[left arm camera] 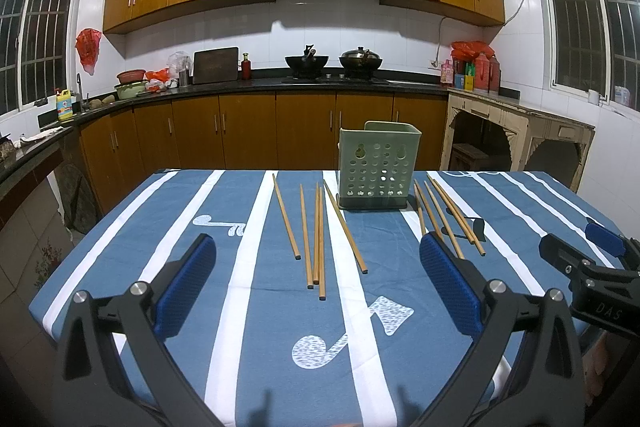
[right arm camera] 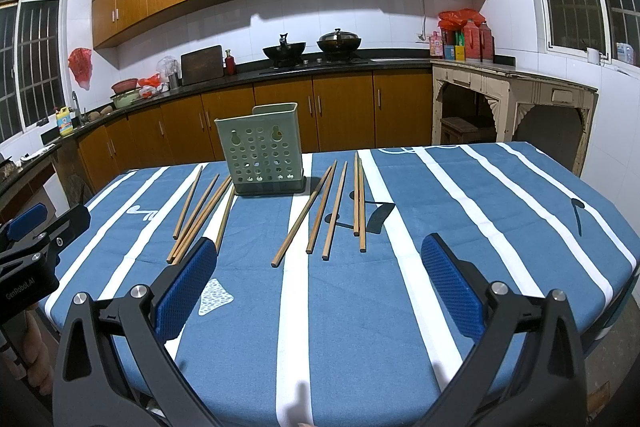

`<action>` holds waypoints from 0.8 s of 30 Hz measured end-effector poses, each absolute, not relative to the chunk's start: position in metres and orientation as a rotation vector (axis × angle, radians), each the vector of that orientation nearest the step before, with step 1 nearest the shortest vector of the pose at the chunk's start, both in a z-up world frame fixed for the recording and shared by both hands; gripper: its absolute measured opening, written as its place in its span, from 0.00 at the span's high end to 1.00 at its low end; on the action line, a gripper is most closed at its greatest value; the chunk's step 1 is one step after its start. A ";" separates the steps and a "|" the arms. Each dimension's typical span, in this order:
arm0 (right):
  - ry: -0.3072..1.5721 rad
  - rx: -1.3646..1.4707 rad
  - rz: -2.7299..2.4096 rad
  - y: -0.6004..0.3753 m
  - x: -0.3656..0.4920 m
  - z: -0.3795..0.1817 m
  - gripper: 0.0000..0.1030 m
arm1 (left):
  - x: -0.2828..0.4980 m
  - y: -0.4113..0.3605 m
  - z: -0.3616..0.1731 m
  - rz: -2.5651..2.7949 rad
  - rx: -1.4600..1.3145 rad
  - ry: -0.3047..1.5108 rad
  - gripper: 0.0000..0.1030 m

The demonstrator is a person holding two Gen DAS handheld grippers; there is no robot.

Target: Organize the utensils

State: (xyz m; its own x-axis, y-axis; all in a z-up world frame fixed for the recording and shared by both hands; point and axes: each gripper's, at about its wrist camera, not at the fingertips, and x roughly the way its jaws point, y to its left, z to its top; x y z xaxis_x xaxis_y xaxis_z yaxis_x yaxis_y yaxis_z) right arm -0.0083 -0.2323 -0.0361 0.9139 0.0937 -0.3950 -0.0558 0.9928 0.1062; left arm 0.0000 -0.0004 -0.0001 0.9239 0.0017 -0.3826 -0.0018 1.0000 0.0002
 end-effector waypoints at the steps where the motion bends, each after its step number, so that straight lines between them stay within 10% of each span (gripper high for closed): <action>1: 0.411 0.094 0.077 -0.232 -0.008 -0.036 0.02 | 0.000 0.000 0.000 0.002 0.000 0.393 0.04; 24: 0.418 0.094 0.071 -0.237 -0.006 -0.039 0.02 | 0.002 0.000 -0.004 0.014 -0.006 0.415 0.04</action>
State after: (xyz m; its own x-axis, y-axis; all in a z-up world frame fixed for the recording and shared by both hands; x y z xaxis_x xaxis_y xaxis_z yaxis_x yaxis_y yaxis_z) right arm -0.0064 -0.2369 -0.0394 0.9116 0.0883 -0.4015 -0.0495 0.9932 0.1058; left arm 0.0021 0.0005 -0.0038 0.9150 0.0124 -0.4033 -0.0147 0.9999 -0.0026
